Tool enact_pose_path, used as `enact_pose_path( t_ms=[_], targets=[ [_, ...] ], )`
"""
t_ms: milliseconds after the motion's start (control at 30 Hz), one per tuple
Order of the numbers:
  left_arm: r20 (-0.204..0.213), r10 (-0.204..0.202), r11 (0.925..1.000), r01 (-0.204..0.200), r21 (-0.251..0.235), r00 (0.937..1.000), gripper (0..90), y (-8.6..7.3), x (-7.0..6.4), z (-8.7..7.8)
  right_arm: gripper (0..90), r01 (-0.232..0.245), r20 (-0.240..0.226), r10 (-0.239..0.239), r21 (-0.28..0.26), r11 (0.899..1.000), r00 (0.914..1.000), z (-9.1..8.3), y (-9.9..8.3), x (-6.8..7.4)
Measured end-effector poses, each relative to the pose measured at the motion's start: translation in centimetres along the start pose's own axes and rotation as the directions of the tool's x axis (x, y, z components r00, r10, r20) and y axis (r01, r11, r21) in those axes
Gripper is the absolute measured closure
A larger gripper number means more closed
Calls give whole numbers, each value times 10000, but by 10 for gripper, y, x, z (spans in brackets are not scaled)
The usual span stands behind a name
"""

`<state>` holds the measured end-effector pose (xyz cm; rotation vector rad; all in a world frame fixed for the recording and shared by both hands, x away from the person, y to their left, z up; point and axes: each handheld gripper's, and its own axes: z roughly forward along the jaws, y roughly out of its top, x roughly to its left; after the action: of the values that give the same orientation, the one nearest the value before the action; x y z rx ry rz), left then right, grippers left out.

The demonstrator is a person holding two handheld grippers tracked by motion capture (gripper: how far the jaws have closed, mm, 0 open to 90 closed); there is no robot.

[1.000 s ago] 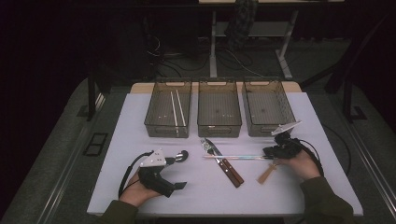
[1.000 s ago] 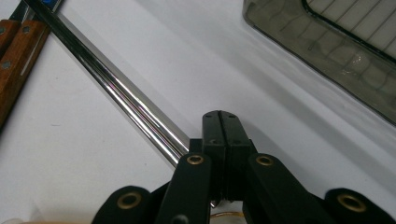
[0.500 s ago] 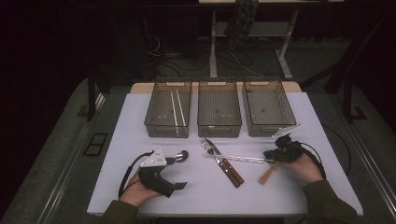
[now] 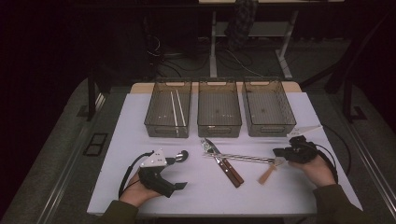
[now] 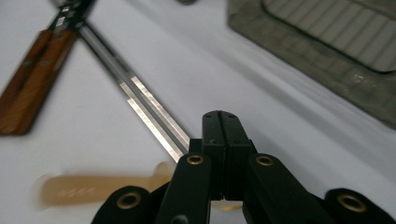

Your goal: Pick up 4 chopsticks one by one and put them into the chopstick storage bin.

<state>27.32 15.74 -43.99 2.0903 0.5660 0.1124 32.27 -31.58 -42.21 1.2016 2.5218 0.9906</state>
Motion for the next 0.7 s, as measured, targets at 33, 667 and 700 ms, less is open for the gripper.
enact_pose_path(
  t_ms=[33, 667, 700],
  targets=[
    [-7, -7, 10000, 7, 12, 10000, 11, 0, 0, 0, 896, 151, -78, -151, 62, 9999, 9999, -1, -1, 3],
    [29, 6, 10000, -6, 15, 10000, 13, 0, -1, 1, 897, 995, 28, -1001, 863, 9913, 9950, 9, -9, 22],
    [42, -5, 10000, 5, 19, 10000, 13, 0, -1, 1, 897, 983, 17, -988, 891, 9912, 9951, 9, -9, 22]
  ],
)
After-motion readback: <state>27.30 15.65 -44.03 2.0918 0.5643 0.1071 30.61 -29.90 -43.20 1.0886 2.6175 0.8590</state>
